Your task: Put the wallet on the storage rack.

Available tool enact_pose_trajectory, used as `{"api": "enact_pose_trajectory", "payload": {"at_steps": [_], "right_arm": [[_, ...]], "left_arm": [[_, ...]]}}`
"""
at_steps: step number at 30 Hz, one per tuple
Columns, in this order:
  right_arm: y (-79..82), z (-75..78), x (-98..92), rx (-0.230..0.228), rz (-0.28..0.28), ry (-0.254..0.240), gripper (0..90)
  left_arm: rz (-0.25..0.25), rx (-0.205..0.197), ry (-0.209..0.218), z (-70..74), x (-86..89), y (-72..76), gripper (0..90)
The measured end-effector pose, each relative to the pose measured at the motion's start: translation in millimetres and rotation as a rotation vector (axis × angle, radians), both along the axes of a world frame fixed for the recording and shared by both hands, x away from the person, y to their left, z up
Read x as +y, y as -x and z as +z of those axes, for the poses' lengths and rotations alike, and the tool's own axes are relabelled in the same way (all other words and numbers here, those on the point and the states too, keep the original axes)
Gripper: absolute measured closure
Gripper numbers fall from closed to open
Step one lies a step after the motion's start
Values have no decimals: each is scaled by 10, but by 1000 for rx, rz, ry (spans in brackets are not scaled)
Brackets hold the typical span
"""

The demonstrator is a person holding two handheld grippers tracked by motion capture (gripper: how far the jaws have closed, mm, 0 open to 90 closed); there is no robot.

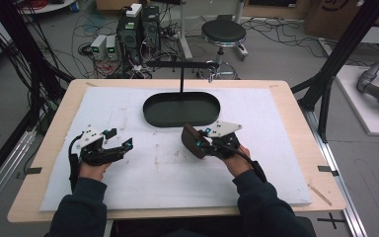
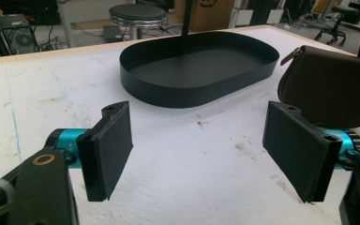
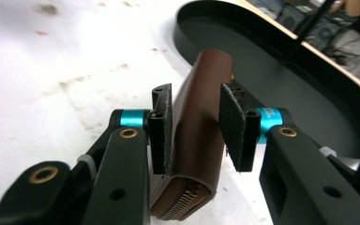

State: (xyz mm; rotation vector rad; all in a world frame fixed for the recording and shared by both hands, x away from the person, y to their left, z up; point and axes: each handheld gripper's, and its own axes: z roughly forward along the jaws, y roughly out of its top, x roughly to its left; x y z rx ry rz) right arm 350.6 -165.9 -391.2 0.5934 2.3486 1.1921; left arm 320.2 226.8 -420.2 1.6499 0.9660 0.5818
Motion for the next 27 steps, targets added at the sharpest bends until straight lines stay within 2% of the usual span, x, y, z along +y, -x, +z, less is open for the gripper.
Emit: {"api": "enact_pose_trajectory", "payload": {"at_steps": [4, 11, 15, 17, 20, 22, 26, 27], "right_arm": [[4, 5, 1, 24, 14, -35, 639], [-14, -2, -12, 33, 11, -42, 593], [-22, -2, -21, 25, 6, -54, 509], [-30, -13, -20, 30, 2, -61, 427], [-57, -62, -4, 59, -11, -57, 341], [-77, -119, 20, 96, -17, -62, 301], [-125, -275, 91, 156, -48, -44, 303], [-136, -311, 107, 178, -54, -45, 341]], "left_arm": [[0, 3, 1, -2, 5, 1, 242], [2, 3, 1, -6, 8, -4, 242], [4, 3, 5, -6, 11, -3, 242], [3, 3, 4, -5, 12, -2, 242], [2, 3, 2, -3, 12, -1, 242], [1, 2, 0, -3, 9, -1, 242], [0, 2, 0, -2, 8, 1, 242], [0, 2, -1, -1, 9, 1, 242]]}}
